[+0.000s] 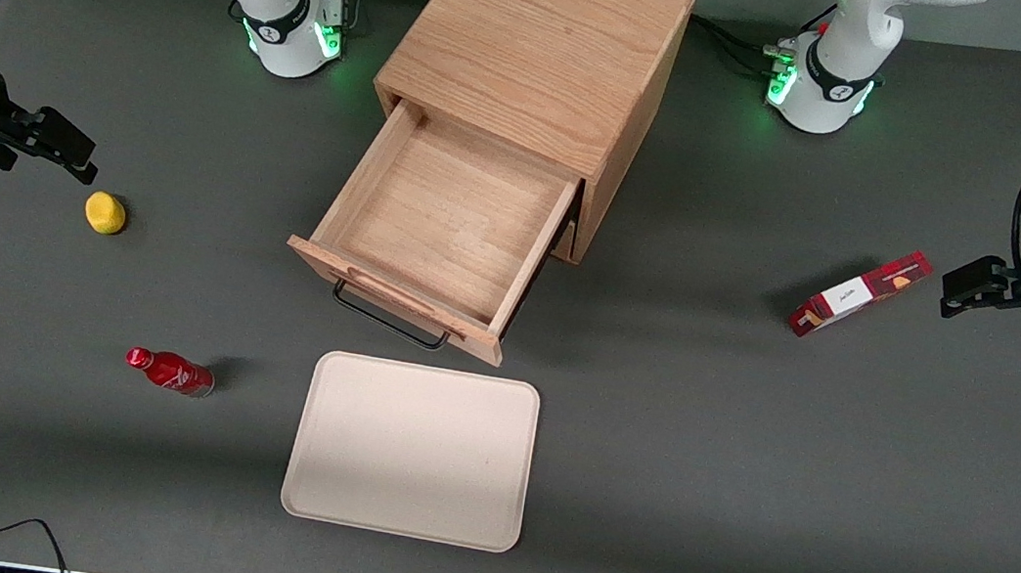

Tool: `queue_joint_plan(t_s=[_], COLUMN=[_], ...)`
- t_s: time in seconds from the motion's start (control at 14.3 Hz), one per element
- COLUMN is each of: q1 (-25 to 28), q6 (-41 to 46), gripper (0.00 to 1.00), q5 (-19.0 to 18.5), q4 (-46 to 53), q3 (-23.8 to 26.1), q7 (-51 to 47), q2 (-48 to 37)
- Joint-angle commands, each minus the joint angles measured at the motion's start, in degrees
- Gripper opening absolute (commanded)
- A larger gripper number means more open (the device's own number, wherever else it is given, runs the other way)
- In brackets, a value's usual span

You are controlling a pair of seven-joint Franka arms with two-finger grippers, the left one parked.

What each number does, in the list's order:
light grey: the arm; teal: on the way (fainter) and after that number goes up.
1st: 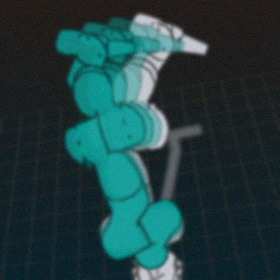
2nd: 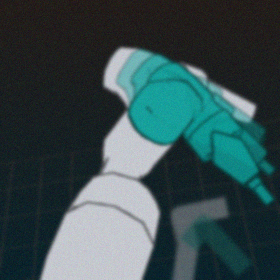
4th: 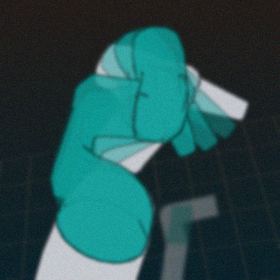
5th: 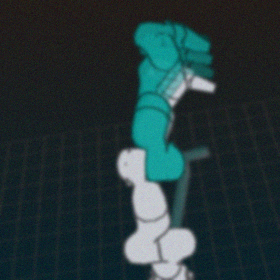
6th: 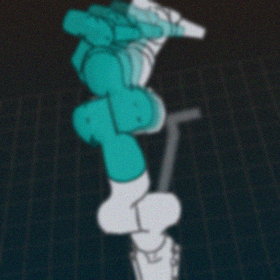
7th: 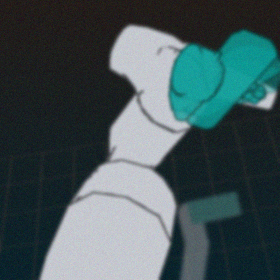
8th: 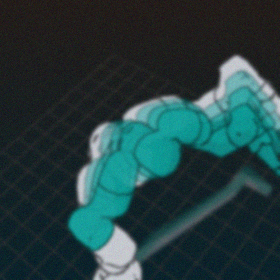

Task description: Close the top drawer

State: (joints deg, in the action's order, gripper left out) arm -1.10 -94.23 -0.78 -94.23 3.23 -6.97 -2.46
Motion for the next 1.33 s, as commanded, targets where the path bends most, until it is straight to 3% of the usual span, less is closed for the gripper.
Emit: queue_joint_plan(t_s=[0.0,0.98,1.26], q1=[0.04,0.31,0.57], q6=[2.64,7.92,8.27], gripper=[1.0,1.0,1.0], q5=[0.17,1.22,1.31], q4=[2.04,8.27,12.66], q3=[0.11,0.82,3.36], q7=[-1.54,3.45,18.18], q2=[0.7,3.51,7.19])
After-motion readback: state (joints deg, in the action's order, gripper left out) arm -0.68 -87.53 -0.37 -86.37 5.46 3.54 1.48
